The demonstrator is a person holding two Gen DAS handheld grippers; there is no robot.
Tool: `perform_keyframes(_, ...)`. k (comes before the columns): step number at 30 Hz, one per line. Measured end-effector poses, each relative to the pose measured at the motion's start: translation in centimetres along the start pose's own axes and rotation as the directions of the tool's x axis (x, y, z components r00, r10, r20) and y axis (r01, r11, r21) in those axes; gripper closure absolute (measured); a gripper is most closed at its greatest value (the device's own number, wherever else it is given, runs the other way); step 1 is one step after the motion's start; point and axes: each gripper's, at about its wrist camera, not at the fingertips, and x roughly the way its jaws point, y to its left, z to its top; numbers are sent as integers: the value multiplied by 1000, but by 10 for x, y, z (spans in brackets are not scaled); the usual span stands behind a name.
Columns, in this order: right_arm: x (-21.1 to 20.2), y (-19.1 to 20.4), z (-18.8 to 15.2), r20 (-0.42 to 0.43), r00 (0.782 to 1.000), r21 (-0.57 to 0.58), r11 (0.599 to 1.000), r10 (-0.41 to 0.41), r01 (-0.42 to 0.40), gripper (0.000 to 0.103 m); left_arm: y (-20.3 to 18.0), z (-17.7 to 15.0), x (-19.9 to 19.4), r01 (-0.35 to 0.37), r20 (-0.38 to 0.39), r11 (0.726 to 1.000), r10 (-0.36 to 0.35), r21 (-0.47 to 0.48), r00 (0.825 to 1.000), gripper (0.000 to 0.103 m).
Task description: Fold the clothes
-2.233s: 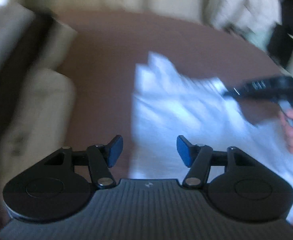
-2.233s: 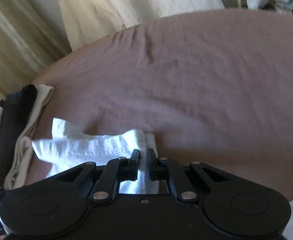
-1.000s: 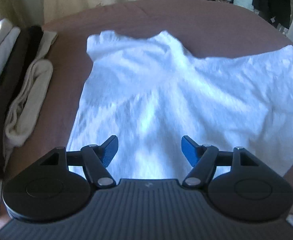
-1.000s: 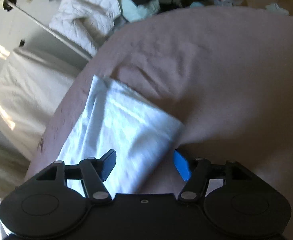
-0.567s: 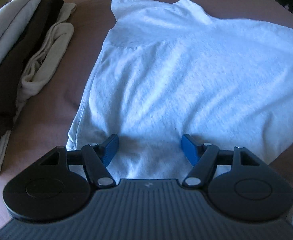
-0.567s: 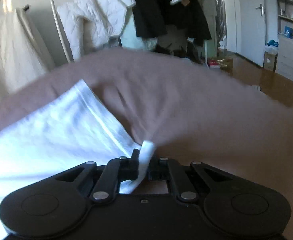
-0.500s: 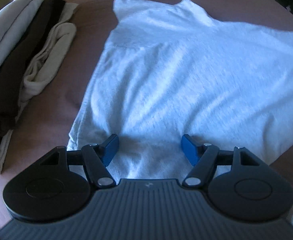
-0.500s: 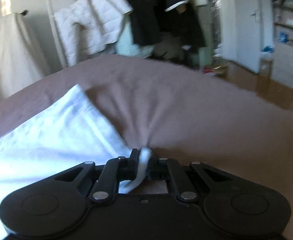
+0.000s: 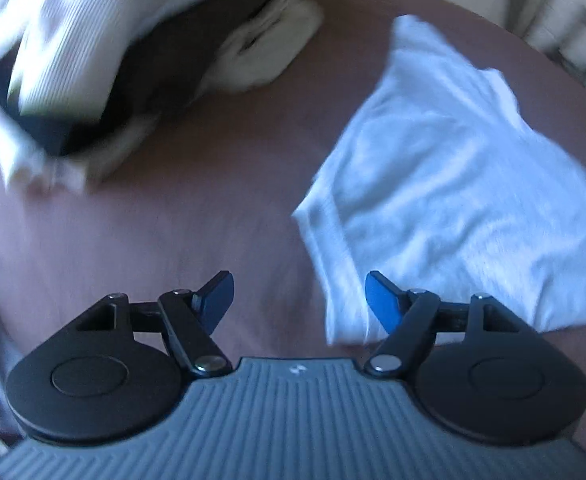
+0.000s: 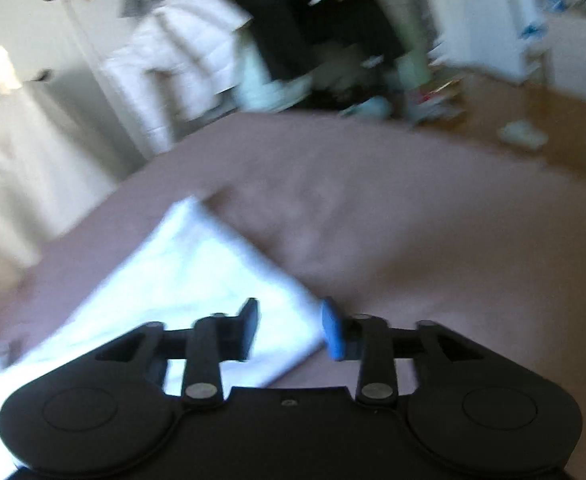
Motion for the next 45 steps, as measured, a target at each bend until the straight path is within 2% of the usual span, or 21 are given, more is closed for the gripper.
perform_keyframes(2,10,10,-6,-84,994,31,997,71,-69,57,16,-7,1,126,-30,986,-130,-113,991,31)
perform_keyframes(5,19,14,-7,-113,989,137,988,91,-75,57,23,-21,6,271,-42,935,-287,-230,957,31)
perform_keyframes(6,19,12,-6,-112,988,161,984,102,-83,56,20,-24,9,281,-42,931,-299,-233,953,31)
perform_keyframes(8,15,7,-3,-121,988,158,984,100,-81,55,11,-28,19,251,-25,946,-261,-207,965,31)
perform_keyframes(10,-2,-6,-6,-116,992,145,989,44,-27,47,6,-29,27,226,3,951,-230,-211,973,30)
perform_keyframes(11,-4,-15,-6,-109,994,160,987,19,-1,42,3,-28,27,234,33,952,-232,-198,972,35)
perform_keyframes(12,-5,-25,-7,-101,995,194,981,10,10,39,0,-27,27,242,62,952,-235,-185,970,54)
perform_keyframes(13,-4,-35,-8,-87,996,246,969,17,5,37,-7,-25,27,231,66,963,-223,-141,973,97)
perform_keyframes(15,5,-56,-11,-52,998,361,932,48,-26,34,-25,-27,23,170,72,985,-168,-27,983,97)
perform_keyframes(17,17,-60,-13,-38,996,389,919,84,-63,32,-35,-28,15,133,114,991,-135,23,984,97)
perform_keyframes(22,37,-21,-9,4,999,141,989,33,-34,31,-28,-16,-13,110,223,993,-117,41,968,99)
perform_keyframes(23,38,-18,-6,19,999,114,993,42,-44,38,-23,-13,-18,120,229,992,-124,33,965,99)
perform_keyframes(24,38,-16,-2,27,998,91,994,61,-63,61,-18,-11,-22,133,230,991,-135,24,964,99)
perform_keyframes(25,38,-15,1,36,996,64,994,84,-86,78,-13,-11,-22,149,218,989,-148,12,965,99)
perform_keyframes(26,36,-14,2,47,995,36,995,94,-95,89,-11,-14,-18,153,199,988,-151,3,968,99)
perform_keyframes(29,24,-16,3,88,994,-36,998,57,-55,94,-8,-30,2,112,146,994,-110,-6,983,99)
perform_keyframes(31,11,-20,5,130,991,-38,999,35,-31,96,-5,-30,6,112,135,993,-108,-24,985,99)
perform_keyframes(33,-2,-21,11,164,984,-34,997,68,-64,96,-7,-23,-3,106,154,994,-104,-4,983,99)
perform_keyframes(36,9,-28,4,129,991,-34,999,34,-30,97,-9,-15,-13,105,155,994,-105,8,982,99)
perform_keyframes(41,26,-40,-8,69,997,-38,999,-24,27,97,10,-25,22,98,54,995,-96,-25,994,98)
perform_keyframes(45,29,-38,-5,73,995,-68,995,-62,67,97,19,-21,16,138,55,988,-135,-72,989,98)
